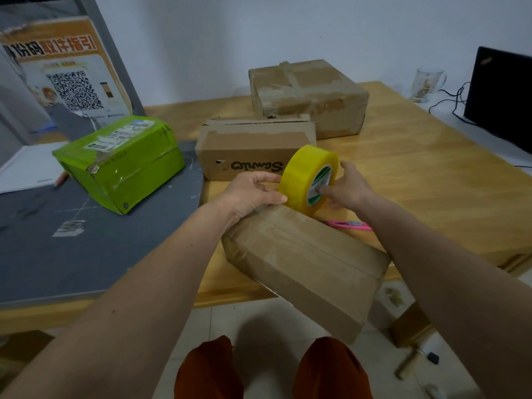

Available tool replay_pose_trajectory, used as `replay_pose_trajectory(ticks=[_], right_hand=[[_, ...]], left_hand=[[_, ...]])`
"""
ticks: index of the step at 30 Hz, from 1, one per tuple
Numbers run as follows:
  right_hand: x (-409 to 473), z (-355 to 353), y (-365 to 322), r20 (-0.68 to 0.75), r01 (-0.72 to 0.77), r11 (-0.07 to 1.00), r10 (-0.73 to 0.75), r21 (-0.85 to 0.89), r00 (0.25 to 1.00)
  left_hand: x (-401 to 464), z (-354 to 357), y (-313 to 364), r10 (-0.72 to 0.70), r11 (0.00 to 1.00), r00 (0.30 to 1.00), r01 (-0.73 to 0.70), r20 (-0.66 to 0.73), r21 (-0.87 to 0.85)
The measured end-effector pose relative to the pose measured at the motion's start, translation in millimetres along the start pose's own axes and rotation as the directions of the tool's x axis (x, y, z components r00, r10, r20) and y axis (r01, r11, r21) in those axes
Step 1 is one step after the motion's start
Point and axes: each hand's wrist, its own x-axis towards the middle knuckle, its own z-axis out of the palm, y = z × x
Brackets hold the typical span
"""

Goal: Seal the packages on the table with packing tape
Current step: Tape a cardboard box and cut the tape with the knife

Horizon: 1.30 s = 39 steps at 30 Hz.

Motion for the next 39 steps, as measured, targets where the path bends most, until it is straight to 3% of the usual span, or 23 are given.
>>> replay_pose_trajectory(ticks=[5, 11, 16, 21, 24, 27, 29, 33, 37, 39], right_hand=[[7.2, 0.1, 2.3, -0.038, 0.006, 0.991, -0.001, 0.131, 0.999], [8.7, -0.3, -3.8, -0.212, 0.099, 0.962, -0.044, 0.253, 0.976], [9.4, -1.4, 4.2, -0.264, 0.094, 0.965, -0.027, 0.244, 0.964], [4.9, -2.2, 2.4, -0.320, 0.130, 0.968, -0.057, 0.213, 0.946], [0.8, -5.2, -3.3, -0.387, 0.188, 0.960, -0.096, 0.206, 0.917], [-5.5, -9.3, -12.8, -0.424, 0.239, 0.943, -0.123, 0.233, 0.897], [-9.9, -11.2, -19.4, -0.423, 0.264, 0.932, -0.141, 0.248, 0.895], [-19.7, -12.1, -32.7, -0.442, 0.261, 0.927, -0.122, 0.270, 0.889], [-35.7, -7.3, -38.8, -0.421, 0.183, 0.937, -0.042, 0.299, 0.906], [-43.8, -4.3, -38.5, -0.399, 0.160, 0.941, -0.029, 0.297, 0.917]], left_hand=[[-1.1, 1.5, 5.4, -0.016, 1.000, 1.000, 0.016, 0.010, 0.011], [2.0, 6.4, 22.8, -0.051, 0.980, 0.996, 0.037, 0.069, 0.197], [3.2, 22.6, 18.3, 0.023, 0.972, 0.998, -0.010, -0.053, 0.235], [5.7, 23.6, 19.5, 0.042, 0.945, 0.998, -0.025, -0.045, 0.327], [6.1, 22.9, 17.4, 0.147, 0.959, 0.986, -0.120, -0.085, 0.258], [2.9, 23.8, 18.5, 0.231, 0.972, 0.951, -0.220, -0.207, 0.078], [3.8, 24.3, 20.2, 0.282, 0.959, 0.916, -0.278, -0.286, 0.053], [0.1, 31.7, 25.7, 0.378, 0.925, 0.831, -0.320, -0.408, 0.206], [-22.2, 43.2, 30.9, 0.523, 0.847, 0.677, -0.346, -0.517, 0.404], [-37.0, 47.6, 31.4, 0.486, 0.872, 0.673, -0.331, -0.558, 0.360]])
